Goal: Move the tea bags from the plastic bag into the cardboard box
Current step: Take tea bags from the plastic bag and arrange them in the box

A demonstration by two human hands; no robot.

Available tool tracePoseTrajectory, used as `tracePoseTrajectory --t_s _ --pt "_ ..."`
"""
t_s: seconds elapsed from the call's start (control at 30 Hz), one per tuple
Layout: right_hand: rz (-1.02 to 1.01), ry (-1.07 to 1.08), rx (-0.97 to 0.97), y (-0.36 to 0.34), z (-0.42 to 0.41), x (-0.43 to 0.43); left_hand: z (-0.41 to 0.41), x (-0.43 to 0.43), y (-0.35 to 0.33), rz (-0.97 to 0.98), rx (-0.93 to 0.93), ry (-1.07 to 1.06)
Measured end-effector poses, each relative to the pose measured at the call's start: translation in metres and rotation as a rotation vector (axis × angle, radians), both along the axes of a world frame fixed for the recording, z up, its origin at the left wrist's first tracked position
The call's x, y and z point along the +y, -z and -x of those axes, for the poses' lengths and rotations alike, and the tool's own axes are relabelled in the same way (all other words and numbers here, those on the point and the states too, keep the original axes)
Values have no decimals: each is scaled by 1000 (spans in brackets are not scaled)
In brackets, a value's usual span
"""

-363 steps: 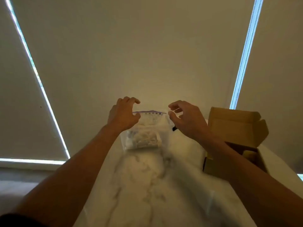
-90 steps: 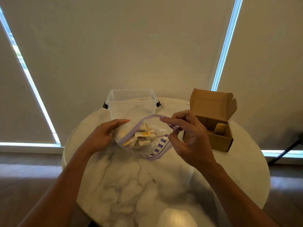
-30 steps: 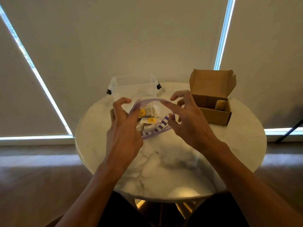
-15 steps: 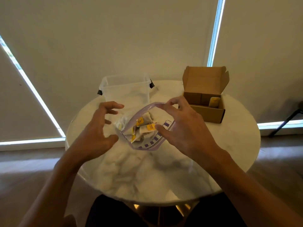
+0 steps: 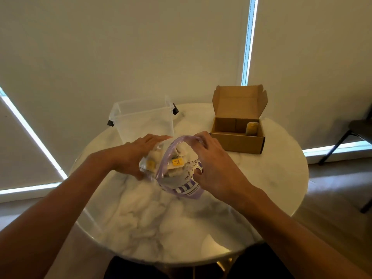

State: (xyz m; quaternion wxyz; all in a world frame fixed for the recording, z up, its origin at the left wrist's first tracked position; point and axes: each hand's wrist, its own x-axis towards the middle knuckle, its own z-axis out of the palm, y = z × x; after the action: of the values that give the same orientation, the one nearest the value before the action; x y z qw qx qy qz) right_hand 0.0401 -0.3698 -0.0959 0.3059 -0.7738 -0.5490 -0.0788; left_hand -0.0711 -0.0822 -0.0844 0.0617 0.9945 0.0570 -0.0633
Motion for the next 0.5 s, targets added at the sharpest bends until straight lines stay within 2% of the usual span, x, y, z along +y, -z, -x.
tracePoseTrajectory --t_s 0.13,0.23,0.37,0.43,0.5 --pt "-165 -41 -9 2 6 -2 2 2 6 57 -170 3" --pt "-185 -53 -2 4 10 0 13 5 8 93 -272 -16" --pt "-275 -34 -11 9 1 3 32 16 -15 -53 -509 -3" --pt "-304 -16 -12 17 -3 6 36 20 -18 -136 -504 -6" --pt "-256 -20 53 25 -1 8 39 21 -8 -164 -395 0"
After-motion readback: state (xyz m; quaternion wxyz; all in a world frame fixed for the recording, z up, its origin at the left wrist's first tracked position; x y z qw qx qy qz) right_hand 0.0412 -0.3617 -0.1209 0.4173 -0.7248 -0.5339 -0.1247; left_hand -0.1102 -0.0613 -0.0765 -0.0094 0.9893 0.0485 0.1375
